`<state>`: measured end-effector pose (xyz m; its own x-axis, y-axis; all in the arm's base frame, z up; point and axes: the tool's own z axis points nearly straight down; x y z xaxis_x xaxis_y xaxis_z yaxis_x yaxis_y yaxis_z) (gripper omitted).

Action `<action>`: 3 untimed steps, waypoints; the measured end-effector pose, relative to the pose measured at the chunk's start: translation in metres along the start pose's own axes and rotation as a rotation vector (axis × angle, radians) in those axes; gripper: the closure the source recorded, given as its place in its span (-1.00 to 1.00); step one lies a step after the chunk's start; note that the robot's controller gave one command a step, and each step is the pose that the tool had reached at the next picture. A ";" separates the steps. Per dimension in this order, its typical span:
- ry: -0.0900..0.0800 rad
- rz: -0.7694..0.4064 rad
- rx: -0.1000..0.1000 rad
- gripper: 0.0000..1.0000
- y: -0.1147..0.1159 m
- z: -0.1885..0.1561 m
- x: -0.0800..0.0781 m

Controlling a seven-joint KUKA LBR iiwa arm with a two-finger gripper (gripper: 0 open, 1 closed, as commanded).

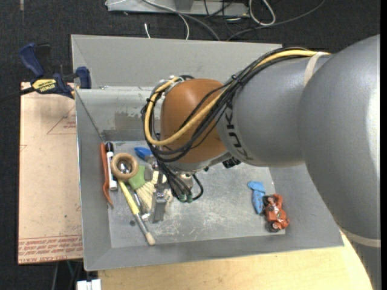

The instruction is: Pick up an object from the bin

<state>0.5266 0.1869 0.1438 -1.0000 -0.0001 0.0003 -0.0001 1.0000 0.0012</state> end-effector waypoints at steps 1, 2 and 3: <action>-0.003 -0.266 -0.001 -1.00 -0.025 0.063 -0.026; -0.007 -0.374 -0.001 -1.00 -0.029 0.072 -0.035; -0.003 -0.212 -0.001 -1.00 -0.054 0.074 -0.010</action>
Offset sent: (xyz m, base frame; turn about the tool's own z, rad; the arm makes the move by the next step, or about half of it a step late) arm 0.0332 -0.0292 -0.0738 -0.3760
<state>0.5367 0.1333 0.0697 -0.9775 -0.2110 -0.0029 -0.2110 0.9775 0.0024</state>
